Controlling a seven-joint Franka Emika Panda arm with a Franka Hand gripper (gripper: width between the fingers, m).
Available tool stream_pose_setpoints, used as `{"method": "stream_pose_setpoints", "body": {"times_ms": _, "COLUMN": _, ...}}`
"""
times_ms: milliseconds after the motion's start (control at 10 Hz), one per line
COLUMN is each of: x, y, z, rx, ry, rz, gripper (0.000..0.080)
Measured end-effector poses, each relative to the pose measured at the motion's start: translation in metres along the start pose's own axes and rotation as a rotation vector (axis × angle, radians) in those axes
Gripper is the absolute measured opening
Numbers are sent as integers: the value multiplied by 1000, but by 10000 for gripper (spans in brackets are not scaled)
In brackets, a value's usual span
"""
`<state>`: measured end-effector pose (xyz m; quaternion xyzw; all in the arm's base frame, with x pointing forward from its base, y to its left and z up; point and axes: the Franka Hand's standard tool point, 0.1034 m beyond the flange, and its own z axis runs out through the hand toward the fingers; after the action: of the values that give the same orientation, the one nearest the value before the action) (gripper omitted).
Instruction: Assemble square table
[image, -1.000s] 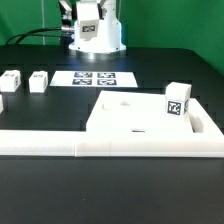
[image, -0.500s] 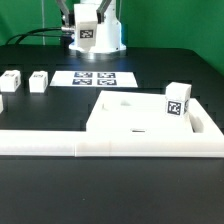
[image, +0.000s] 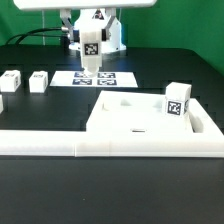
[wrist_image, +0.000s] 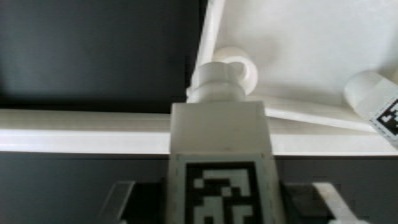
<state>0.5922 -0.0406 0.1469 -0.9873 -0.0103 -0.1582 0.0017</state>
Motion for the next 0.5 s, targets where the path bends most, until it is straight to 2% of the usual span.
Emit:
{"method": "stream_pose_setpoints", "body": {"times_ms": 100, "x": -3, "y": 7, "z": 5, "rx": -53, "ry": 87, "rz": -15, "gripper": 290}}
{"method": "stream_pose_setpoints", "body": {"times_ms": 300, "x": -3, "y": 22, "z": 0, "rx": -116, "ry": 185, "rz": -30, "gripper": 290}}
{"method": "stream_pose_setpoints", "body": {"times_ms": 400, "x": -2, "y": 34, "z": -4, "rx": -177, "ry": 273, "rz": -44, "gripper": 290}}
{"method": "stream_pose_setpoints", "body": {"times_ms": 500, "x": -6, "y": 40, "z": -2, "rx": -207, "ry": 313, "rz": -55, "gripper": 290}}
